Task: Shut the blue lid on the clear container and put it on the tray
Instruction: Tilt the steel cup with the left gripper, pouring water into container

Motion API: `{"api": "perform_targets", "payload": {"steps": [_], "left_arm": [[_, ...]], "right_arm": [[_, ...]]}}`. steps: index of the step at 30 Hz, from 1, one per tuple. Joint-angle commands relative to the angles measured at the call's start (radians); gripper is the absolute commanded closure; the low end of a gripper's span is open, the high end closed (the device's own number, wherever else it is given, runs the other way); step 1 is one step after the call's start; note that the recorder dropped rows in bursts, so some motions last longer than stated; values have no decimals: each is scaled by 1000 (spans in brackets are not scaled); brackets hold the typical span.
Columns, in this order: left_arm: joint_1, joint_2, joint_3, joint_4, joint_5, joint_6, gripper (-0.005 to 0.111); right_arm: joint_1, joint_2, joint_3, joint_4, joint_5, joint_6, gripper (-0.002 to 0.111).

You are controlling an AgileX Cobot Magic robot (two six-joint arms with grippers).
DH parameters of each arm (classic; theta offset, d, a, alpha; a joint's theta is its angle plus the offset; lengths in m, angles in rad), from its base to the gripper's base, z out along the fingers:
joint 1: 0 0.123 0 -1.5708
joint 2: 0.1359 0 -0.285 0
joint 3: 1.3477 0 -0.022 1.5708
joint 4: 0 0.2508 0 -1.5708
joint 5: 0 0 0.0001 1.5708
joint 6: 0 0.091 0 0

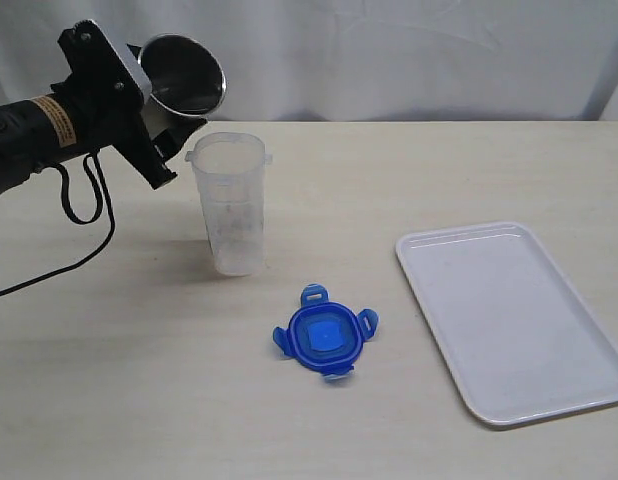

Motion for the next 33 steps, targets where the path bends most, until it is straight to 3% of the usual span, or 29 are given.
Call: {"api": "perform_targets", "payload": {"steps": [1, 17, 33], "left_arm": [[-3, -11, -16, -13, -76, 29, 107], [-3, -11, -16, -13, -68, 169, 107], [-3, -11, -16, -13, -59, 169, 107]], "right_arm": [[1, -4, 1, 0, -2, 1, 104], [1, -4, 1, 0, -2, 1, 104], [1, -4, 1, 0, -2, 1, 104]]}}
